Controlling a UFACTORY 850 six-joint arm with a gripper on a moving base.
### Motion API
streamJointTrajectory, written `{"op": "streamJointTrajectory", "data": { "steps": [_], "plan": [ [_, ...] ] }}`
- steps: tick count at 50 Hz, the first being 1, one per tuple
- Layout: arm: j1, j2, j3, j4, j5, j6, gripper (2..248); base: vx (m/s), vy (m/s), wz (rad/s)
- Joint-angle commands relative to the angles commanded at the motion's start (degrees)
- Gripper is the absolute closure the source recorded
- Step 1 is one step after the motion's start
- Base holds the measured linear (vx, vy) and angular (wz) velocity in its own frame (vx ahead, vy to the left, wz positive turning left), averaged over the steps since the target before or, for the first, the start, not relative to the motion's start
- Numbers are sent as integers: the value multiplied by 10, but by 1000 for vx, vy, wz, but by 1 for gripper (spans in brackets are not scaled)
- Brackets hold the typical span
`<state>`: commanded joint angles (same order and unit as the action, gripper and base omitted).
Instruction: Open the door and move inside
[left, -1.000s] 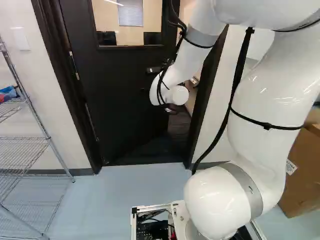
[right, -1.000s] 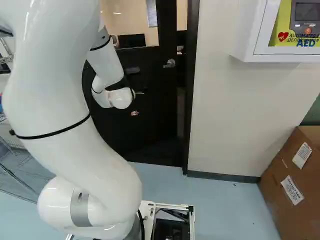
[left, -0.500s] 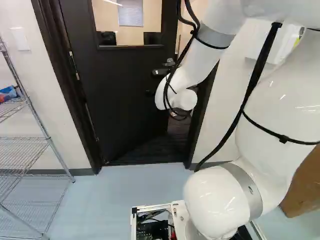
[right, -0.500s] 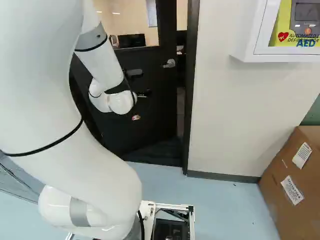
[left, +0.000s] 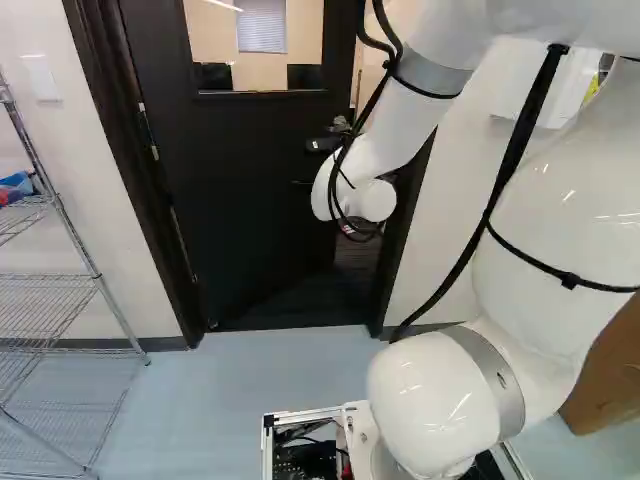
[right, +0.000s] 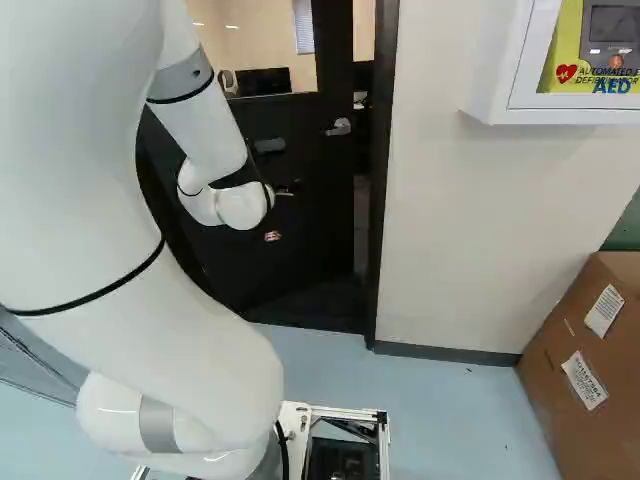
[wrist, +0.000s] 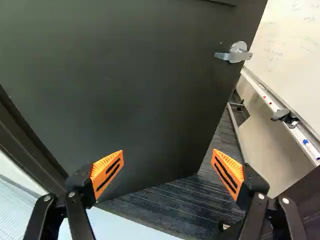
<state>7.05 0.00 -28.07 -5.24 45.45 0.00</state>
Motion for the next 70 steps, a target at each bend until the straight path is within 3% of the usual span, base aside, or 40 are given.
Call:
{"op": "streamJointTrajectory", "data": {
  "steps": [47,70],
  "plan": [
    [0,0,0,0,0,0,3,-2,3,-18],
    [0,0,0,0,0,0,3,42,28,126]
  ]
}}
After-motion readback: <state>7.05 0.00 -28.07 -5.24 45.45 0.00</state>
